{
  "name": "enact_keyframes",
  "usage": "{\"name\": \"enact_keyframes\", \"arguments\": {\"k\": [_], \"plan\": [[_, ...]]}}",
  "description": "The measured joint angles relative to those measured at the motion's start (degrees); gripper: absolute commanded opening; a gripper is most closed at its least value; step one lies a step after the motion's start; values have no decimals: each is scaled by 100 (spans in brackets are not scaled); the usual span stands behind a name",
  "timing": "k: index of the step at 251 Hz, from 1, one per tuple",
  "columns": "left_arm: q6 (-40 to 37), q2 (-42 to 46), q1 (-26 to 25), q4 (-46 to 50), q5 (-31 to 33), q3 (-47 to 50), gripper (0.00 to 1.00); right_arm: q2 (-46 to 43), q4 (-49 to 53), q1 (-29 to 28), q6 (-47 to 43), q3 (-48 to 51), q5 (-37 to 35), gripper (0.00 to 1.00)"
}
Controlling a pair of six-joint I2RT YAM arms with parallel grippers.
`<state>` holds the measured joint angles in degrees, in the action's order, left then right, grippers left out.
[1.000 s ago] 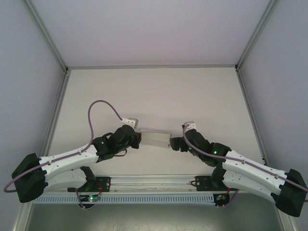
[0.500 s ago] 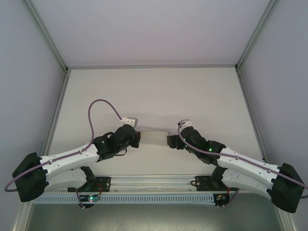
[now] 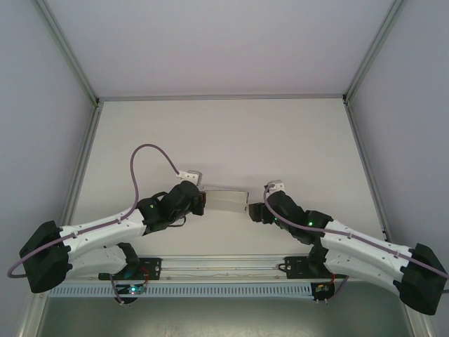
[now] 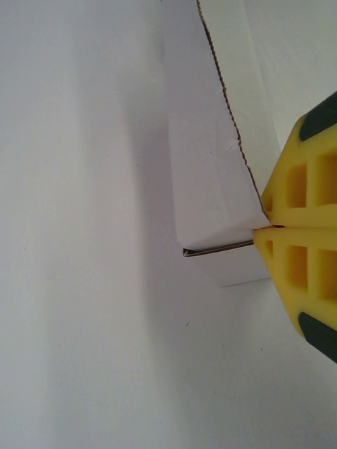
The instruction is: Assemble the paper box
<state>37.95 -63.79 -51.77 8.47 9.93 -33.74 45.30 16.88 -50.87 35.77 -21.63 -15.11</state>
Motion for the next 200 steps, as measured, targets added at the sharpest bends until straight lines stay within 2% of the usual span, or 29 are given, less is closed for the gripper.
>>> {"name": "enact_keyframes", "arguments": {"k": [51,75,102,114,130,141,180,200], "plan": [[0,20,-4,13,-50,0,0,-1058,-2,52,-173,-96,-72,81],[0,20,-4,15,-55,0,0,-907,-361,52,-310,-195,116,80],[0,20,-4,15,-63,0,0,-258,-693,52,-439,-426,247,76],[2,20,-4,15,-63,0,0,101,-776,52,-468,-560,256,72],[2,20,-4,17,-63,0,0,437,-839,52,-490,-686,232,60],[2,20,-4,15,-66,0,0,588,-903,52,-466,-750,212,56],[22,20,-7,22,-68,0,0,754,-1073,52,-243,-811,269,39],[33,20,-24,26,-63,0,0,791,-1134,52,-63,-811,393,35]]}}
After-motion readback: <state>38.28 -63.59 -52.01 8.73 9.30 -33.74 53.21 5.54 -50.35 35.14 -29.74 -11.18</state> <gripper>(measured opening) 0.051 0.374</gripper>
